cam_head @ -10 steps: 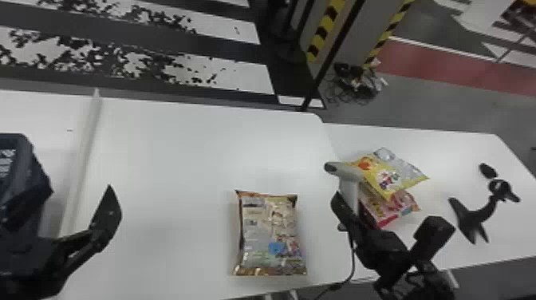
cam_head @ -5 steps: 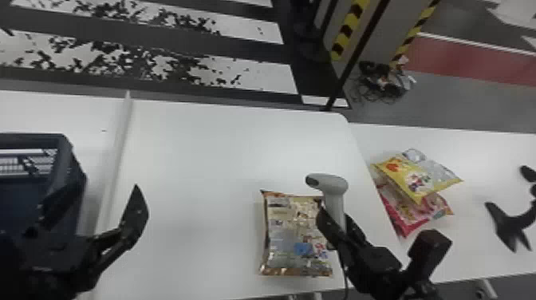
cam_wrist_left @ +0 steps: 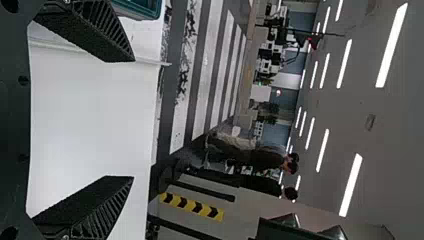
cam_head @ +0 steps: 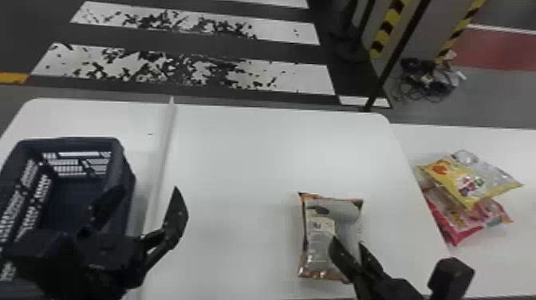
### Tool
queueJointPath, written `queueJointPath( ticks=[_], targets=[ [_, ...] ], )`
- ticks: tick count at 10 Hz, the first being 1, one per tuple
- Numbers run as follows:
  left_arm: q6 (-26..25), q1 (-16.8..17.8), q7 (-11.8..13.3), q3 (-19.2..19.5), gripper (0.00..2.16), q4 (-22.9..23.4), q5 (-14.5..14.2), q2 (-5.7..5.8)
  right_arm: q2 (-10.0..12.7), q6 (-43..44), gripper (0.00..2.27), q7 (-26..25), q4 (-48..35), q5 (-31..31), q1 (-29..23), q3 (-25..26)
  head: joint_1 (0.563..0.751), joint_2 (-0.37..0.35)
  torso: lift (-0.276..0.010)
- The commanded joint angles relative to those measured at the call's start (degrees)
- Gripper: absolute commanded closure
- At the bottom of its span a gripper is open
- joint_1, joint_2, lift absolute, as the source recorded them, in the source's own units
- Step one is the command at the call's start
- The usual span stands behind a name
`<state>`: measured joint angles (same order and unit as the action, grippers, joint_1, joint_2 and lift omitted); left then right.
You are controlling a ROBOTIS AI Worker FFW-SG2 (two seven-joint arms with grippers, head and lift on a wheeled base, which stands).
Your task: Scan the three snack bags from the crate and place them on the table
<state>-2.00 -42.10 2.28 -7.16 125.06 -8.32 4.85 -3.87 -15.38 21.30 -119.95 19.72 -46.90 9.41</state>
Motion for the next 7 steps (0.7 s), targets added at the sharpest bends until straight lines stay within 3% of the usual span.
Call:
queueJointPath(
  ticks=[1, 7],
  targets=[
    [-0.07, 0.00, 0.00, -0.31, 0.02, 0.18, 1.03, -0.01, 0.00, -1.46, 2.24, -0.91, 0.07, -1.62, -0.21, -1.33, 0.695, -0.127, -0.062],
    [0.11, -0.87, 0.00, -0.66, 0.02, 0.18, 2.17, 0.16, 0.00, -1.28, 2.24, -2.58, 1.74, -3.90, -0.82, -3.52, 0.695, -0.111, -0.062]
  ],
)
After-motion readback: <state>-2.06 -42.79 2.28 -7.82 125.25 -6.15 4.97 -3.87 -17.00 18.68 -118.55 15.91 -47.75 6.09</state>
